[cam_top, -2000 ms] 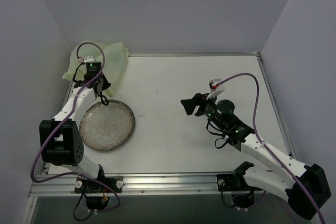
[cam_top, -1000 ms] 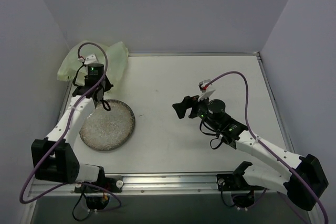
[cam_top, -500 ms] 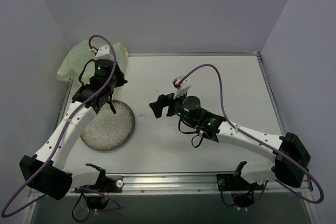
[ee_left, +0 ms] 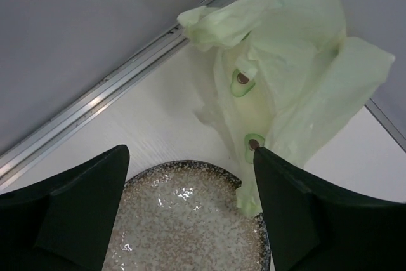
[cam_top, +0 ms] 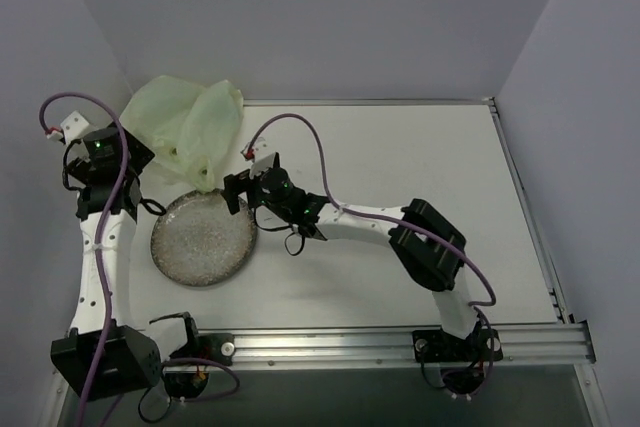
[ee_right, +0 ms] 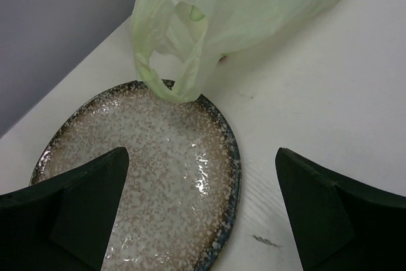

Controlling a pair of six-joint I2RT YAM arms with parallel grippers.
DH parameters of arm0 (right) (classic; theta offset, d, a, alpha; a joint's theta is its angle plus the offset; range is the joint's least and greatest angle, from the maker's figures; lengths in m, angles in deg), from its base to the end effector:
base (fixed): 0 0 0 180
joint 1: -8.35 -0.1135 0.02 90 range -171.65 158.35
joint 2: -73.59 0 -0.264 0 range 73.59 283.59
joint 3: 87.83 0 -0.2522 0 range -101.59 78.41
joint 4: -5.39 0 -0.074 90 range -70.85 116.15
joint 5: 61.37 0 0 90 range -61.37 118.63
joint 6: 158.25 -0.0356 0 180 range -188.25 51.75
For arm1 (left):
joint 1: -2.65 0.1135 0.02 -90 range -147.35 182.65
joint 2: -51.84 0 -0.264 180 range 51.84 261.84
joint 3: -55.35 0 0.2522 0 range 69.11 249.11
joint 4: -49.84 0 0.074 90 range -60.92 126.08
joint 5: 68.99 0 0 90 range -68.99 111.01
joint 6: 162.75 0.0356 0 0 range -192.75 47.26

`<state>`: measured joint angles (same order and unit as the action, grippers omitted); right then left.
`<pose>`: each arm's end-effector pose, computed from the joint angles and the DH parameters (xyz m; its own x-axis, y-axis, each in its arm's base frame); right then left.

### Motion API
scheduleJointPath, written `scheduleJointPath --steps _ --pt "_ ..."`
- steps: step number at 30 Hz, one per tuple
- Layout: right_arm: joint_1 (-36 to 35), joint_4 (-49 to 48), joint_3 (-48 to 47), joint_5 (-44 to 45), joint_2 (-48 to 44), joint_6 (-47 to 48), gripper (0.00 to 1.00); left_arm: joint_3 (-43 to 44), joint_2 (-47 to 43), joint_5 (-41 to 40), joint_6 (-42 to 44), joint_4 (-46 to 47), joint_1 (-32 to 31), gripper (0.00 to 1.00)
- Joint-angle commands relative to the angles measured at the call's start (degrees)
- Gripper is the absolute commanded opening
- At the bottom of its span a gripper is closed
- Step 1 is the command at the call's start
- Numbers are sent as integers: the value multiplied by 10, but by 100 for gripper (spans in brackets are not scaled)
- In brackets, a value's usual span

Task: Take the fake fruits out of the plastic bag

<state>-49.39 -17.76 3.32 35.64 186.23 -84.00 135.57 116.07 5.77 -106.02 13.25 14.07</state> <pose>0.2501 0.3881 0.2542 -0.2159 0.1627 -0.9628 -0.7435 0.6118 0.2701 0.2423 0.0585 0.3826 -0.0512 -0.5503 -0.8334 -0.5506 0.7118 -0.4362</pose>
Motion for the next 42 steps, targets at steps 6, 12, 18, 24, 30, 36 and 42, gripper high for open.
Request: scheduleJointPath --steps 6,12,18,24,30,36,42 --pt "-4 53 -269 -63 213 46 96 -48 47 56 -53 67 91 90" --pt "-4 133 -470 -88 346 68 96 -47 147 147 -9 201 113 95" --pt "3 106 -531 -41 389 74 41 18 255 210 37 219 135 97" --pt "14 46 -464 -37 318 64 0 71 317 180 71 232 135 96" --pt "19 -10 -365 -51 234 55 0 142 392 202 98 254 135 95" --pt "34 -27 -326 -64 202 36 0 163 401 200 89 262 134 9" --pt "51 -2 -344 -106 187 -6 0 104 307 205 2 321 93 2"
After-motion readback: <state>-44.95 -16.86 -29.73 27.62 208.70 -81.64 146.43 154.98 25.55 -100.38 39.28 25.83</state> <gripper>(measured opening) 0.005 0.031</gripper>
